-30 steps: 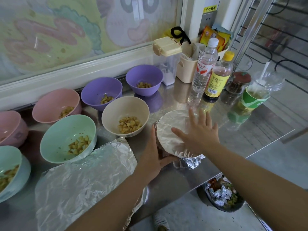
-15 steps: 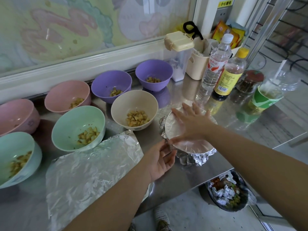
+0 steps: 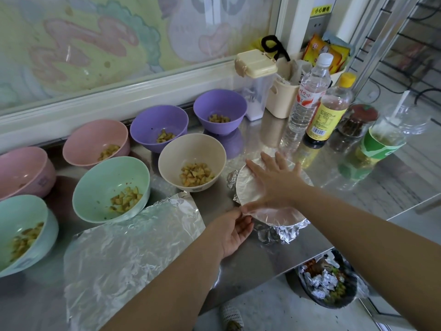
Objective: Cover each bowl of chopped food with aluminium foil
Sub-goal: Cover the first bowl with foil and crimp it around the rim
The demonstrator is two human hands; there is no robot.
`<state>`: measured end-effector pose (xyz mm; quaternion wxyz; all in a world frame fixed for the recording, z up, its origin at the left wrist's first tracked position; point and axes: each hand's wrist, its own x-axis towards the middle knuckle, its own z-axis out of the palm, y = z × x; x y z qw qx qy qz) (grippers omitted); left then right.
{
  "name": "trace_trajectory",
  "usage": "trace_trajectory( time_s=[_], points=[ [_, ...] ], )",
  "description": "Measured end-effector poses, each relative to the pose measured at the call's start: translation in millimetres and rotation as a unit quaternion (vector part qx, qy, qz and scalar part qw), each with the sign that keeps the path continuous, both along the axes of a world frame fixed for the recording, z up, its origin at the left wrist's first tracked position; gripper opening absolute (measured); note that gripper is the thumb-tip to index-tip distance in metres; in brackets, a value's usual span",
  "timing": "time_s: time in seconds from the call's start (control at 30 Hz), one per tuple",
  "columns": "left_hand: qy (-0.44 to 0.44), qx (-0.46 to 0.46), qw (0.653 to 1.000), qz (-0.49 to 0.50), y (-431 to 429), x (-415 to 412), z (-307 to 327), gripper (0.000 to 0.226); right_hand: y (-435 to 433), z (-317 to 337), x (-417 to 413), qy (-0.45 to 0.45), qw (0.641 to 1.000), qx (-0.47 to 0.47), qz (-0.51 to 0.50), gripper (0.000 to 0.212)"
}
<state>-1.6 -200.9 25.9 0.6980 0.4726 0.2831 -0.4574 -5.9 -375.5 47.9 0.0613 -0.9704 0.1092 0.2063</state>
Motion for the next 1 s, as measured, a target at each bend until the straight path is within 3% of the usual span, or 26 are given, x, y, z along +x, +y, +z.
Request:
trace_trajectory(
  time_s=[0.2,0.37,0.5,0.67,0.93,1.0],
  points=[
    [-0.064,-0.046,0.996,-0.051,18,-1,1,0.024,0,-2,0,-0.005,1.0,0.0,-0.002,0.143],
    [-0.218,0.008,0.965,-0.145,22,-2,-1,0.025,-1,-2,1,-0.001,1.0,-0.002,0.0,0.143],
    [-0.383,0.097,0.887,-0.238,26,8,-9,0.018,0,-2,1,0.0,1.0,-0.002,-0.002,0.146],
    [-0.521,0.168,0.777,-0.31,27,20,-12,0.008,0,-3,1,0.001,1.0,-0.007,-0.002,0.147],
    [-0.591,0.218,0.678,-0.38,23,46,-9,0.02,1,-5,1,-0.011,1.0,-0.011,-0.002,0.147],
    [-0.618,0.227,0.637,-0.4,21,53,-5,0.026,1,-5,0,-0.011,1.0,-0.013,-0.002,0.148]
  ],
)
